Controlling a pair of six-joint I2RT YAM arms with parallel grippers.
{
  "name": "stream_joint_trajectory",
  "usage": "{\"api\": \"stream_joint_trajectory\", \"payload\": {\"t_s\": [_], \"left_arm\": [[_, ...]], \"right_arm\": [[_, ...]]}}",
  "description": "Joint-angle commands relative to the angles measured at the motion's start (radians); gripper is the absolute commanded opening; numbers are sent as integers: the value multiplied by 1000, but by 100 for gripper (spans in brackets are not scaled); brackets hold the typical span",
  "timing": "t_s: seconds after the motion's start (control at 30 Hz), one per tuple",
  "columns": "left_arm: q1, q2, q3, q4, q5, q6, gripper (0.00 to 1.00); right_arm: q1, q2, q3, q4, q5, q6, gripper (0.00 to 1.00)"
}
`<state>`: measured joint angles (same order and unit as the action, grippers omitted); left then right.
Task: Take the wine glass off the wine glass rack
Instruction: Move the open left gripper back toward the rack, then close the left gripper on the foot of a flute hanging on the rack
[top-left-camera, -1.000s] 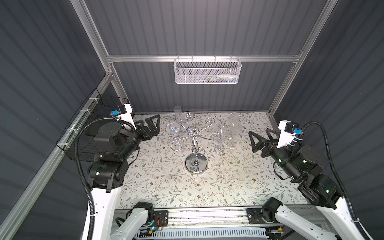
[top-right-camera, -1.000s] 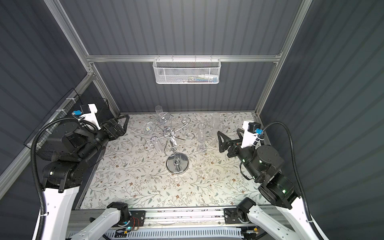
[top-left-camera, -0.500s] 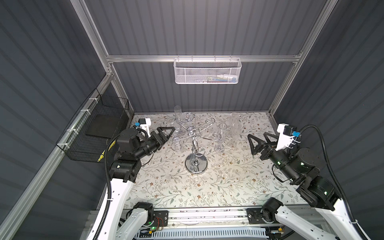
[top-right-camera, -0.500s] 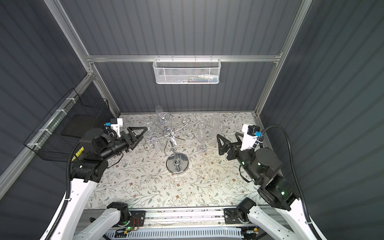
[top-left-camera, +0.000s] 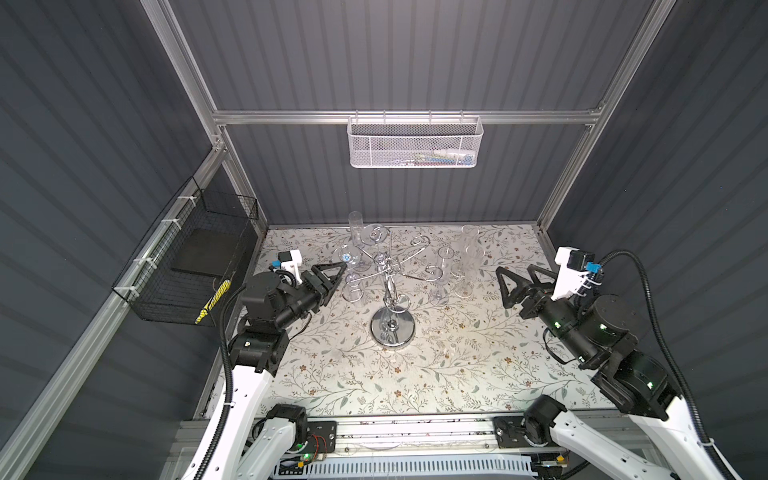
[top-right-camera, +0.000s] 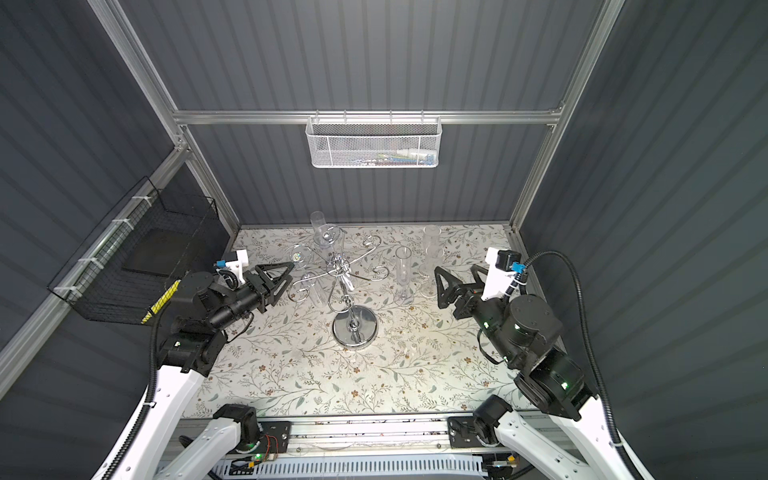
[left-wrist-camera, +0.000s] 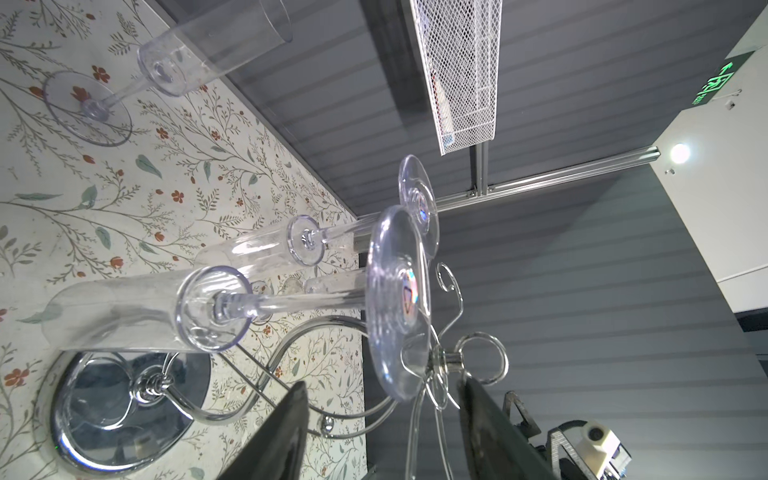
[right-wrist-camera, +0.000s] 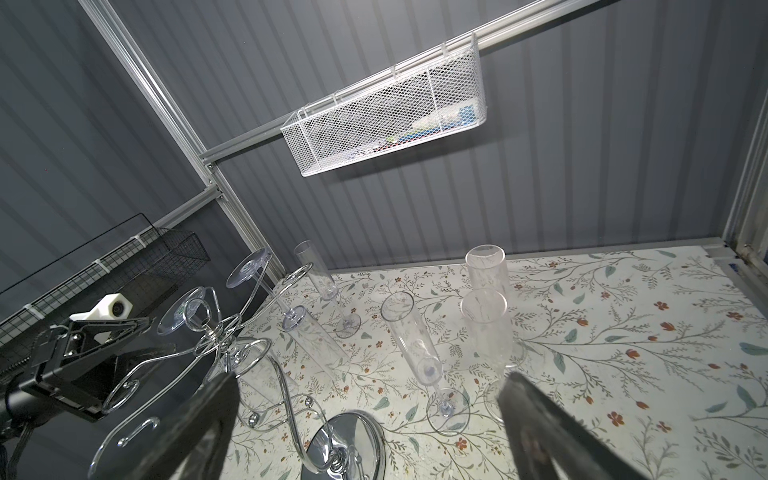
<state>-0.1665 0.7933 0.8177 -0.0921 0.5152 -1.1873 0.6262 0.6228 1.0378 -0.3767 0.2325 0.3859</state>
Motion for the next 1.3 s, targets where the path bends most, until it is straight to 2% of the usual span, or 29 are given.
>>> {"api": "stream_joint_trajectory", "payload": {"t_s": [0.0, 0.33, 0.87, 1.27], "left_arm": [[1, -29, -25, 93, -36, -72, 55], [1, -15, -57, 220, -37, -131, 47], [1, -3, -55, 211, -47, -129, 30], [1, 7, -63, 210, -42, -134, 26]], "right_arm": [[-3, 0, -2, -7, 9, 16, 99], [-3, 4, -4, -7, 4, 34, 99], [-3, 6, -2, -7, 2, 44, 99], [-3, 7, -5, -7, 3, 44, 99]]}}
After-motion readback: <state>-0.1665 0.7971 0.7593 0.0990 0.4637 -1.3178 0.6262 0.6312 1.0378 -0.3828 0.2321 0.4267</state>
